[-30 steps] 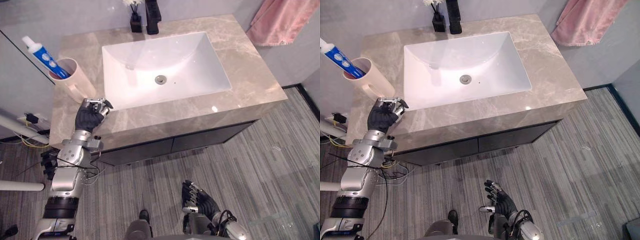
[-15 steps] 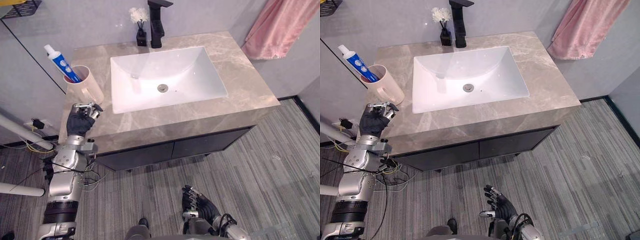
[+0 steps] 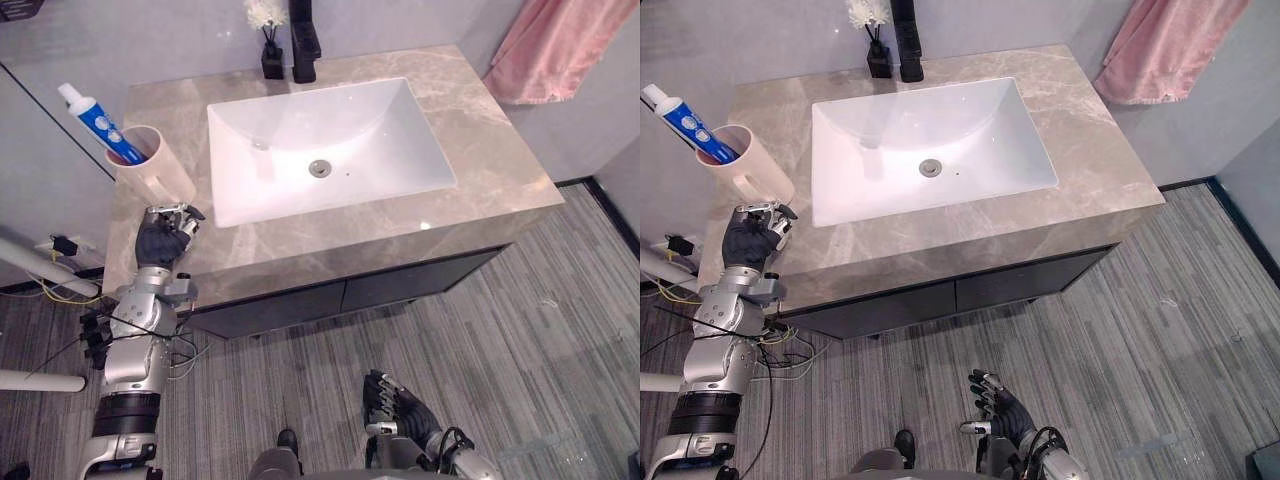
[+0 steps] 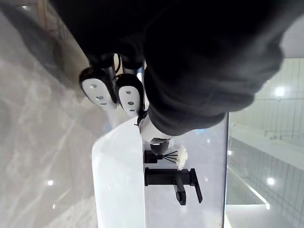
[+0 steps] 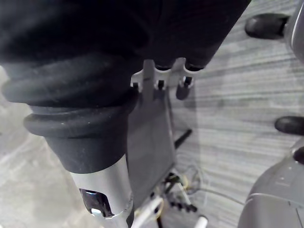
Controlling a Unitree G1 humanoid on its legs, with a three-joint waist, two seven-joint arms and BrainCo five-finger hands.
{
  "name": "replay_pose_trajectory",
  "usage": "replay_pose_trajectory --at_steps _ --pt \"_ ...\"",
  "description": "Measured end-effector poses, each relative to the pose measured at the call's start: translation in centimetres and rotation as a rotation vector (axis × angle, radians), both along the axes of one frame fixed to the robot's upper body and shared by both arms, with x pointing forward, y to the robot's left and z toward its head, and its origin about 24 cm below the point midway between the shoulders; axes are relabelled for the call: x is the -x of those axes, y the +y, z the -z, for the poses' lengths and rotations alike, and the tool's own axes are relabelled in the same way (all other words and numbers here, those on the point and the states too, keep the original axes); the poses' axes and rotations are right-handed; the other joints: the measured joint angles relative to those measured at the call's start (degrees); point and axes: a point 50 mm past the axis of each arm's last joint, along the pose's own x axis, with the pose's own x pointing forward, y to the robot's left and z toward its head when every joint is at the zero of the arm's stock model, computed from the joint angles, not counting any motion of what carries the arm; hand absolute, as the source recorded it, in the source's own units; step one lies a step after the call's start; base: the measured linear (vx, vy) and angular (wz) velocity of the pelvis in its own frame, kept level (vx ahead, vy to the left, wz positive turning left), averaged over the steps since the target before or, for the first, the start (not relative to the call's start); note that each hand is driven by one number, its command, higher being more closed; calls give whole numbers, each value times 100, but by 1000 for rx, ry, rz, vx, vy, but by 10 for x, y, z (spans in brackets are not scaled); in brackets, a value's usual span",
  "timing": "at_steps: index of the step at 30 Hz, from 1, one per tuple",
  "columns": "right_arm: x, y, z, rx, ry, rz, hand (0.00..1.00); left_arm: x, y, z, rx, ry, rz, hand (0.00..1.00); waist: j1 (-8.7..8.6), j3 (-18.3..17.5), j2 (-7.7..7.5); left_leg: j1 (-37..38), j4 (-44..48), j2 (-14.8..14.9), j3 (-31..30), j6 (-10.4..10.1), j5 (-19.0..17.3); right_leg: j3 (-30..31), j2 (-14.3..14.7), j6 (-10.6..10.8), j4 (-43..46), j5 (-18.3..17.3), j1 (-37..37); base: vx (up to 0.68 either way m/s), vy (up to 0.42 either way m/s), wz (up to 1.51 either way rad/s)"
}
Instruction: Organize washtable
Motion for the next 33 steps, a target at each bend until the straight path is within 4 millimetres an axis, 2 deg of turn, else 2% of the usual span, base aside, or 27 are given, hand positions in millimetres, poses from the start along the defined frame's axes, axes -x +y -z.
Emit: replay_pose_trajectory --at_steps 5,14,24,33 --pt "0 0 0 1 -1 1 0 -4 -1 -3 2 -10 1 100 -48 3 -44 -59 46 12 7 -2 -5 -7 9 -4 -2 -84 -39 -7 13 -1" --pt "-2 -7 -2 20 -11 11 0 -15 -1 -16 10 -51 -11 100 -118 61 -75 -182 85 46 64 -26 -32 -89 24 -50 1 -17 -178 8 35 -4" --pt "-5 -10 -3 28 -20 18 0 -24 8 -47 -45 -125 -30 100 -106 294 -95 -299 107 137 67 -62 -63 -115 109 -82 2 -36 -295 13 44 -1" --pt "-6 -8 -5 22 -34 12 0 -34 19 -60 -61 -137 -72 100 -130 402 -134 -320 164 124 78 -52 -88 -89 93 -56 2 15 -294 8 66 -1"
